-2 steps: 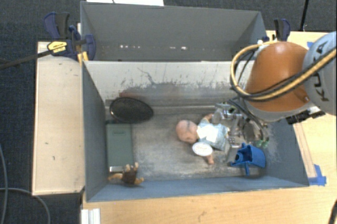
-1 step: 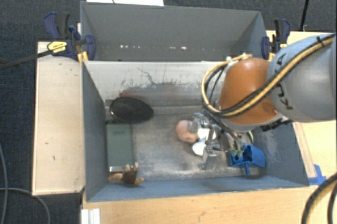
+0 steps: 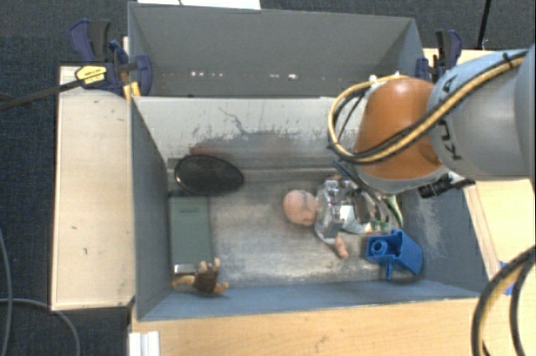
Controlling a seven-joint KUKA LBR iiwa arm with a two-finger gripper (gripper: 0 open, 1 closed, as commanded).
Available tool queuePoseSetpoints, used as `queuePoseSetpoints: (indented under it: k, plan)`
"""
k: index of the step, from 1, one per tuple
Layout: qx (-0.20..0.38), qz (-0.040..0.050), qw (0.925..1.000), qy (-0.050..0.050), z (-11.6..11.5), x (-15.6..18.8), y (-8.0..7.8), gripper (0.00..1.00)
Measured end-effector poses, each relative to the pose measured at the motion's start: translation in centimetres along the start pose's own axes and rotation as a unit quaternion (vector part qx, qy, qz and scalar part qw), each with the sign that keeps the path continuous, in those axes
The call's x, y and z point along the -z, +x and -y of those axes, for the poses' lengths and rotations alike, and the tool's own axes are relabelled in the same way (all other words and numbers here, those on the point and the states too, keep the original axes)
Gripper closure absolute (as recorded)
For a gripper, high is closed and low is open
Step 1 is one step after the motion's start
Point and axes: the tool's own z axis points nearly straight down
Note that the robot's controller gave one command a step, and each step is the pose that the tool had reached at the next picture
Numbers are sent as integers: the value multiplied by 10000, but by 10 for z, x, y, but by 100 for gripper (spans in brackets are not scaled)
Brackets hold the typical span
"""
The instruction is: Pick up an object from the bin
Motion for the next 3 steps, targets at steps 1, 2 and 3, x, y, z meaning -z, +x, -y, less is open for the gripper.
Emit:
queuePoseSetpoints:
  k: [1,2,3]
  plan:
    - [4,-10,10000,1,0,-1,1,0]
    - [4,-12,10000,1,0,-1,1,0]
    - [281,34,9996,11,-11,-12,-23,0]
